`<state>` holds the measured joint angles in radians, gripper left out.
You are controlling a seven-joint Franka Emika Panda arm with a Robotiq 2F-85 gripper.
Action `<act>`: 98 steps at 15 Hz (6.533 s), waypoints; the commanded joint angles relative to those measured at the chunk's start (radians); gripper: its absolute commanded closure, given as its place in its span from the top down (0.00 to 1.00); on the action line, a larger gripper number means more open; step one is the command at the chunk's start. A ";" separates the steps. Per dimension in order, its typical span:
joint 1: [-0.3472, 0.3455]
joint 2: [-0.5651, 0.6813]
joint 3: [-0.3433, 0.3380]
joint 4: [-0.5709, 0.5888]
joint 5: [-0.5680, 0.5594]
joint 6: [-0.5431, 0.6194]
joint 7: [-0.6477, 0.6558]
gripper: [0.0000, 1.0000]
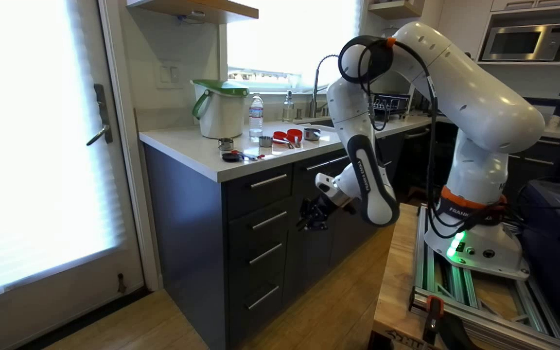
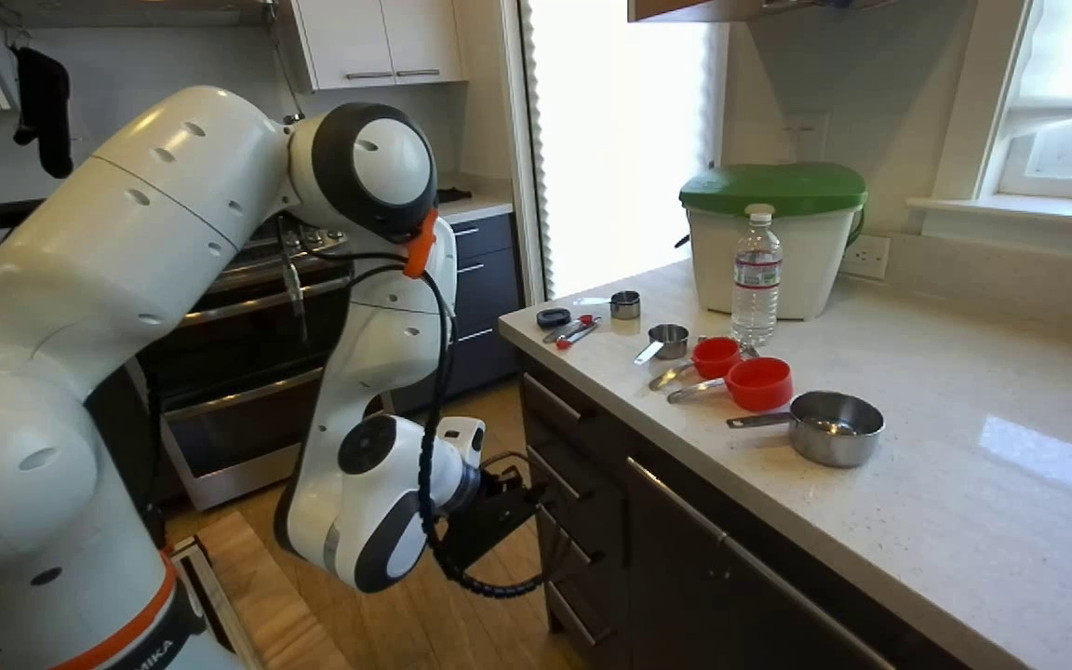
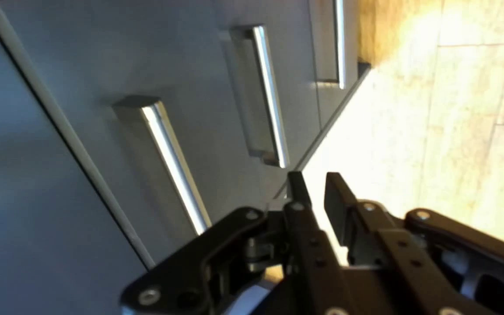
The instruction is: Open the second far left drawer from the top fully
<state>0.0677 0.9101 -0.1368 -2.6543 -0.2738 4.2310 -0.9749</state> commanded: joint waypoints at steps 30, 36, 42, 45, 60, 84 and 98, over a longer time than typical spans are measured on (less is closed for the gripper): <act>0.164 -0.289 -0.042 0.062 -0.066 -0.695 0.044 1.00; 0.191 -0.200 -0.059 0.106 0.024 -0.512 0.012 1.00; 0.216 -0.072 -0.064 0.177 0.136 -0.335 -0.042 1.00; 0.233 -0.021 -0.064 0.215 0.180 -0.299 -0.061 1.00; 0.345 0.122 -0.114 0.358 0.372 -0.255 -0.137 0.98; 0.334 -0.055 -0.172 0.103 0.273 -0.417 -0.212 0.05; 0.330 -0.067 -0.200 0.070 0.234 -0.401 -0.167 0.05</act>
<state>0.3754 0.8949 -0.2832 -2.3959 -0.0879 3.8298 -1.0965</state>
